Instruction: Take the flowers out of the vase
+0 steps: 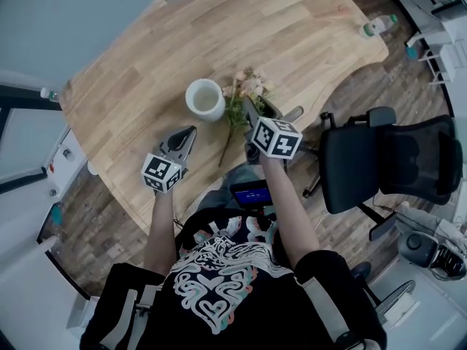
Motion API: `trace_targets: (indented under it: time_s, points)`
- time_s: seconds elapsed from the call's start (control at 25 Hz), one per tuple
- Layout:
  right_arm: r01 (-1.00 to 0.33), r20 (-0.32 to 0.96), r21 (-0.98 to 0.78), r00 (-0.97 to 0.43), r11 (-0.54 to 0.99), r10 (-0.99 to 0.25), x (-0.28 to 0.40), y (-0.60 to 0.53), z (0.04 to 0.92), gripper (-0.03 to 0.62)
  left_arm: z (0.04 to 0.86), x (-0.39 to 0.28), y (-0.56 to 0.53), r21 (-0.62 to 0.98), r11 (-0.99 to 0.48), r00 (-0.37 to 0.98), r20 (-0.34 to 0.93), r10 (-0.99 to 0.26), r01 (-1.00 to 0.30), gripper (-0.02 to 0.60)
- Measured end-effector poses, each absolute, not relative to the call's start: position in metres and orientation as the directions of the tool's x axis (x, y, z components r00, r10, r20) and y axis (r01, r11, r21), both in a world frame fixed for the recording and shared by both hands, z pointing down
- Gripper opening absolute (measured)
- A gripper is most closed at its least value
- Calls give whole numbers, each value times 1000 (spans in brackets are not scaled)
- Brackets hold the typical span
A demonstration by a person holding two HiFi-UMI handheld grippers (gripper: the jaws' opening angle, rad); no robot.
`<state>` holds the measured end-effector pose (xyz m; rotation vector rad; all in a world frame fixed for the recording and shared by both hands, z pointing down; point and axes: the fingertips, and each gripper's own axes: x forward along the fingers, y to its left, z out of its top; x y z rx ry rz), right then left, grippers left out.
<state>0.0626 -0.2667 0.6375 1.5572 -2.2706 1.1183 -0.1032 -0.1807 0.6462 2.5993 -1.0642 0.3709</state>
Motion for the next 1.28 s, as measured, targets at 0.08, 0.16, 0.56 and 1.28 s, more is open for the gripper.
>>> trace_targets:
  time_s: [0.08, 0.16, 0.56, 1.28]
  points:
    - [-858, 511, -480, -442, 182, -737, 61, -266, 632, 137, 645, -102, -181, 184, -677, 691, 345, -635, -713, 3]
    - [-858, 501, -476, -445, 193, -742, 60, -266, 628, 153, 643, -102, -182, 182, -679, 693, 343, -635, -712, 3]
    - [-858, 417, -459, -437, 231, -797, 64, -263, 599, 153, 634, -105, -179, 167, -676, 687, 326, -649, -718, 3]
    - [-835, 279, -393, -508, 385, -815, 48, -250, 531, 152, 603, -112, -176, 146, -650, 664, 254, -704, -745, 3]
